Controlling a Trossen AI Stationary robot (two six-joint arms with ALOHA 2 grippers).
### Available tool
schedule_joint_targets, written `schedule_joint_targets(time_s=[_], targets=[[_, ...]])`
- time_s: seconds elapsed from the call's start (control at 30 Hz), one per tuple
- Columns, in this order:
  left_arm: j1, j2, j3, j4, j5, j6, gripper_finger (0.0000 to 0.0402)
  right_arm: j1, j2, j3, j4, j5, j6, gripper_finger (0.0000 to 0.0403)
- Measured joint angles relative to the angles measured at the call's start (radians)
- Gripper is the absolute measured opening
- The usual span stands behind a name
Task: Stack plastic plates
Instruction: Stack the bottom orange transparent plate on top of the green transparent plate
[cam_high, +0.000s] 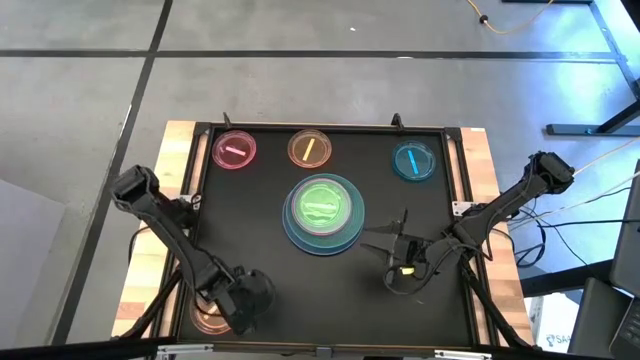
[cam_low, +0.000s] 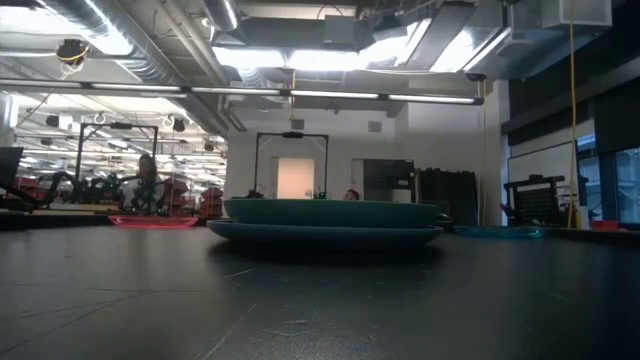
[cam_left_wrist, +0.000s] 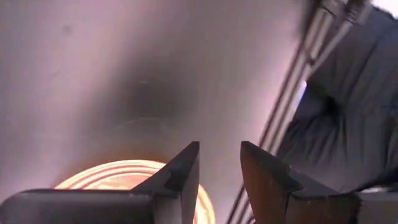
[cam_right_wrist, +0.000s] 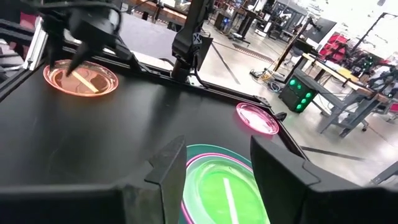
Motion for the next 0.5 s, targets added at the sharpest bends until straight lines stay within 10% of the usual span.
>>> schedule_joint_targets(time_s=[0.5], targets=[[-0.011,0.321,0.323,-0.407,0.159,-0.155,0.0110,-0.001,0.000,0.000,0.000,0.019,-0.089,0.0170]])
